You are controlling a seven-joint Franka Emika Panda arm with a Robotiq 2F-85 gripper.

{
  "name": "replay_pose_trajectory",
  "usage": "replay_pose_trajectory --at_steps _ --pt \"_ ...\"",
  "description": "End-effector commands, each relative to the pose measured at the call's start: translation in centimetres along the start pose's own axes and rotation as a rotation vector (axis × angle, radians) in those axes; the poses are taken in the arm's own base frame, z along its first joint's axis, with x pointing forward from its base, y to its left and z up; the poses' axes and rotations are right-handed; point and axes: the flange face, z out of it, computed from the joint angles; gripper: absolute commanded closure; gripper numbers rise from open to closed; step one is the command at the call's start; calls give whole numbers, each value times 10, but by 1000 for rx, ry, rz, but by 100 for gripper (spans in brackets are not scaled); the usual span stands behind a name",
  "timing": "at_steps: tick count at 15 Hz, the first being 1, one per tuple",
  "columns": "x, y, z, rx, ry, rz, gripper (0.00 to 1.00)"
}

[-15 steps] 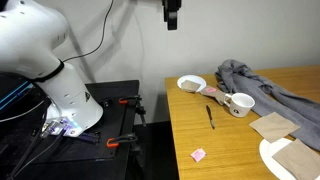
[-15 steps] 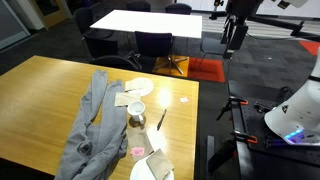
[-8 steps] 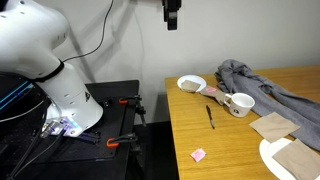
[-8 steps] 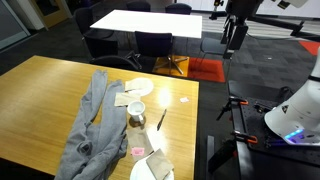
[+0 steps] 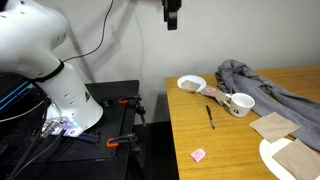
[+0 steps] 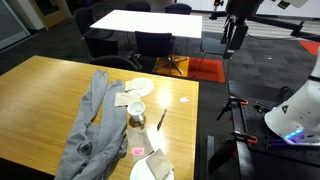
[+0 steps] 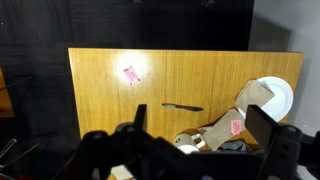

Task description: Move the cup to the right

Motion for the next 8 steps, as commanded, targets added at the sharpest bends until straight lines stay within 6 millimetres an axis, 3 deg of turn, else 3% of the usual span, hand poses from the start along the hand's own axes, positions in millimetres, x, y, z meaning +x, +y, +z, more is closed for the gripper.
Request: replay_pose_trajectory --at_steps 1,8 --pt "0 0 -1 0 -1 0 0" --pt "46 -9 -7 0 97 81 0"
